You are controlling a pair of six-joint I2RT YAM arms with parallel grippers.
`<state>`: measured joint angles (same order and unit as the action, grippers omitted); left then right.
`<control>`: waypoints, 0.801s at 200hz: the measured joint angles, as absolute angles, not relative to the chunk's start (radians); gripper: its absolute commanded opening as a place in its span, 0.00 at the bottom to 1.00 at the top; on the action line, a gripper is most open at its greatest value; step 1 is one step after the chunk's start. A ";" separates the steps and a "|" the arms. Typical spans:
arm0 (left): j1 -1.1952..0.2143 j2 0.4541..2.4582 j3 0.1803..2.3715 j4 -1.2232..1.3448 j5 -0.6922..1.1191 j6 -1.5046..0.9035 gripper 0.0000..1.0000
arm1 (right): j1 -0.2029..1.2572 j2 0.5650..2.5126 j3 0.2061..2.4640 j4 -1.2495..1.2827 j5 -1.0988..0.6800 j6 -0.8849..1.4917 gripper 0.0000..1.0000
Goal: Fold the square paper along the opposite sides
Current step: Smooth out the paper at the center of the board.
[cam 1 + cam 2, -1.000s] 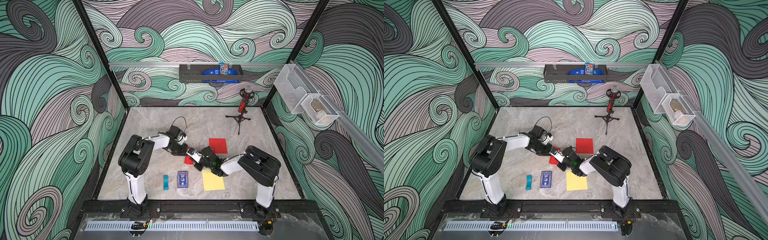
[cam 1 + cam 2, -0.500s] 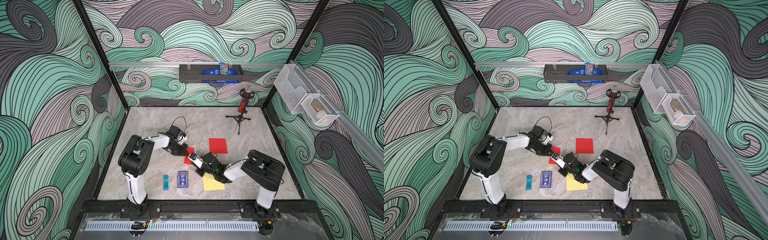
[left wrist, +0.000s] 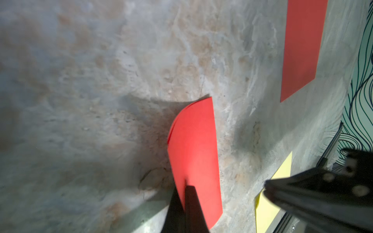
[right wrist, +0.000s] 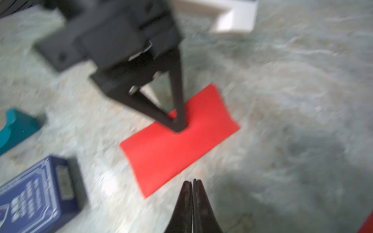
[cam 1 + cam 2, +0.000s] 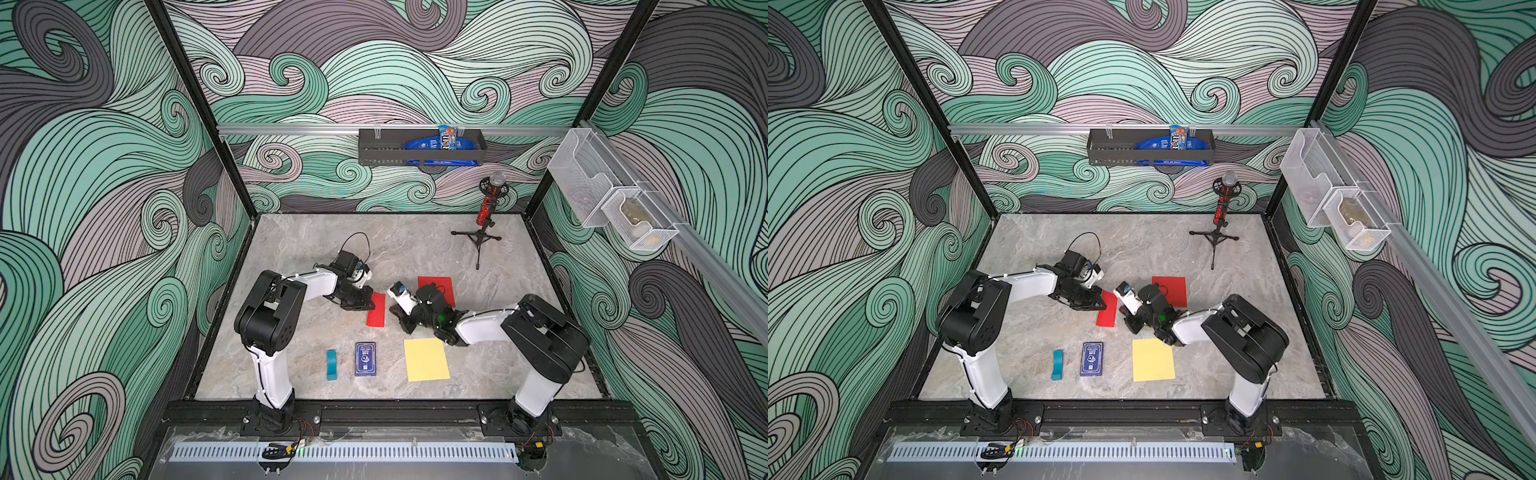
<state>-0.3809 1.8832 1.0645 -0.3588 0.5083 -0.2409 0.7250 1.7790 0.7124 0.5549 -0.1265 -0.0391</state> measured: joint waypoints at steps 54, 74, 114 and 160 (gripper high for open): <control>-0.381 1.883 1.064 -0.359 0.507 -0.244 0.00 | 0.707 2.008 0.949 0.572 -0.167 -0.043 0.06; -0.381 1.883 1.064 -0.358 0.507 -0.244 0.00 | 0.705 2.052 0.936 0.565 -0.167 -0.042 0.06; -0.381 1.882 1.063 -0.358 0.507 -0.245 0.00 | 0.681 2.061 0.927 0.596 -0.169 -0.034 0.06; -0.381 1.880 1.060 -0.352 0.506 -0.246 0.00 | 0.651 2.061 0.925 0.601 -0.165 -0.019 0.06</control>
